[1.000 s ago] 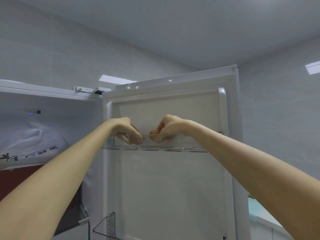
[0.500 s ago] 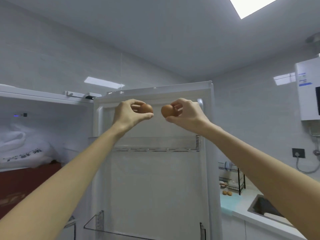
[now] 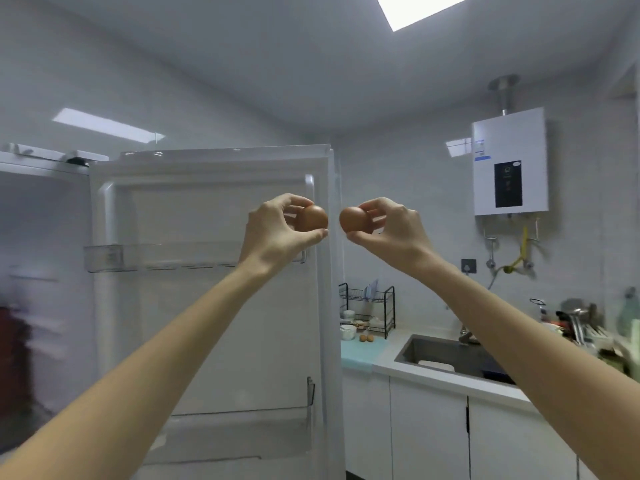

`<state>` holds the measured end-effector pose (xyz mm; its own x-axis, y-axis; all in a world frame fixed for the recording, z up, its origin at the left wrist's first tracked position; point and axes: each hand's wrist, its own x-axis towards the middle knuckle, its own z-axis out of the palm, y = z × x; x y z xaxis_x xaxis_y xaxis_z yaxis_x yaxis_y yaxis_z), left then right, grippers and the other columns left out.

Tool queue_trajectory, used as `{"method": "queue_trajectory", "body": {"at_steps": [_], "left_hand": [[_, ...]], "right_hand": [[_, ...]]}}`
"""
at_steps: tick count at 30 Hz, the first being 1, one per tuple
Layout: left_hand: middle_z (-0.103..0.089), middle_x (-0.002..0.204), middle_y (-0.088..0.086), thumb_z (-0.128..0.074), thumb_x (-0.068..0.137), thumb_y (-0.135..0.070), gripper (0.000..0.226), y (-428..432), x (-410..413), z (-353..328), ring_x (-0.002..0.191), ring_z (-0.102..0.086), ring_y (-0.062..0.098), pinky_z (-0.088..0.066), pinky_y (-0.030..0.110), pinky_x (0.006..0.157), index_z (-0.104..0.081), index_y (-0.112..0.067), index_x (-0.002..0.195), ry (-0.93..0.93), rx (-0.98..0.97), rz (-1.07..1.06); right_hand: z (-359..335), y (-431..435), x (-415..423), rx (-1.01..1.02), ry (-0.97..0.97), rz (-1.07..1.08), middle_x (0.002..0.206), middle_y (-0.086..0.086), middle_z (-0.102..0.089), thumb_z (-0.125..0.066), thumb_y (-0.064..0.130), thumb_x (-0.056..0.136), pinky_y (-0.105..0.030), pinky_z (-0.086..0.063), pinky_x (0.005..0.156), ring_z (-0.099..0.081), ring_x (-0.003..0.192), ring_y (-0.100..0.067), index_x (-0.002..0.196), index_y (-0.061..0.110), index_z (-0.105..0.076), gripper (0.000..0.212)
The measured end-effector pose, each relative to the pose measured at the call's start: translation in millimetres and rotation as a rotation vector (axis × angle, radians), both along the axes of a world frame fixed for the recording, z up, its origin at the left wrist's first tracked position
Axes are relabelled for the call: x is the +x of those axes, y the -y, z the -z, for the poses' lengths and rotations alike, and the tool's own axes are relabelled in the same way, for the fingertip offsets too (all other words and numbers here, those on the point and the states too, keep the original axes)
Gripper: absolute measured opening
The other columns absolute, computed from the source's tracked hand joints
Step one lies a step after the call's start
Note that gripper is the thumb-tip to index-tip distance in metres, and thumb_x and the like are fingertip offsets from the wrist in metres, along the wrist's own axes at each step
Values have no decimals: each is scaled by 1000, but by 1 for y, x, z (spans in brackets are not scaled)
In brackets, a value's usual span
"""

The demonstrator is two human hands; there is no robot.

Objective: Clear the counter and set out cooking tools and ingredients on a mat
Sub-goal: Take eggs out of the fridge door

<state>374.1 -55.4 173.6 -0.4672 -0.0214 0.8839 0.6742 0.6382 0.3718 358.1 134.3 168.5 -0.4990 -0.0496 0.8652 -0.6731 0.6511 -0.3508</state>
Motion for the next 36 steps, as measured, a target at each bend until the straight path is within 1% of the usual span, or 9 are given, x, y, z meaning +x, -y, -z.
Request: {"method": "queue_trajectory", "body": {"at_steps": [3,8,13,16,18,23,27,32,36], "left_hand": [[-69,91,-7,-86,63,-30,42,-32,-5,8,76,-61,-5,-41,-3,62,-68,-21,100,-5,-32,43],[-67,90,-10,-85,64,-32,40,-87,-32,17,76,-58,-10,-45,1,63,-68,-24,99,-6,-29,126],[-67,92,-6,-86,65,-29,46,-147,-79,32,78,-60,-3,-45,1,64,-67,-17,105,-31,48,209],[-70,95,-4,-85,65,-31,46,-187,-122,40,80,-62,2,-46,1,65,-67,-18,105,-37,48,216],[-70,96,-4,-85,65,-31,46,-206,-145,43,82,-63,4,-45,1,66,-67,-19,105,-25,58,210],[-66,92,-6,-84,66,-31,42,-252,-211,48,83,-62,5,-45,1,65,-67,-19,103,20,129,199],[-66,91,-8,-84,66,-31,41,-273,-264,60,83,-62,4,-46,3,65,-67,-20,102,57,161,188],[-68,90,-10,-85,65,-31,40,-286,-339,90,85,-64,2,-50,12,72,-68,-22,101,111,217,178],[-68,90,-10,-85,65,-30,40,-286,-406,111,84,-64,1,-51,13,70,-68,-22,99,178,281,179]], "right_hand": [[10,-31,3,-1,18,33,105,-7,-69,-78,25,75,-15,-45,69,-64,86,-15,114,10,-63,44],[27,-80,-13,-34,41,87,103,-5,-69,-78,29,76,-4,-41,62,-63,83,-12,114,12,-63,44],[38,-133,-51,-42,48,123,101,-4,-69,-78,31,76,-3,-40,60,-63,83,-12,113,13,-63,44],[42,-170,-87,-36,46,134,101,-3,-69,-78,31,76,-2,-41,61,-63,84,-11,112,14,-63,43],[44,-188,-108,-29,48,132,102,-3,-69,-78,30,75,-5,-42,63,-63,86,-13,112,13,-63,43],[51,-234,-172,2,75,128,104,-4,-68,-78,29,75,-6,-41,65,-61,87,-12,113,13,-62,44],[66,-255,-223,-23,106,111,101,-1,-67,-78,27,75,-5,-40,65,-61,88,-12,112,14,-62,42],[91,-270,-299,-32,169,76,104,-1,-67,-77,25,76,-8,-42,67,-61,92,-13,113,14,-62,41],[112,-274,-364,-63,211,62,99,2,-65,-78,24,75,-6,-41,67,-62,91,-13,110,16,-63,39]]}}
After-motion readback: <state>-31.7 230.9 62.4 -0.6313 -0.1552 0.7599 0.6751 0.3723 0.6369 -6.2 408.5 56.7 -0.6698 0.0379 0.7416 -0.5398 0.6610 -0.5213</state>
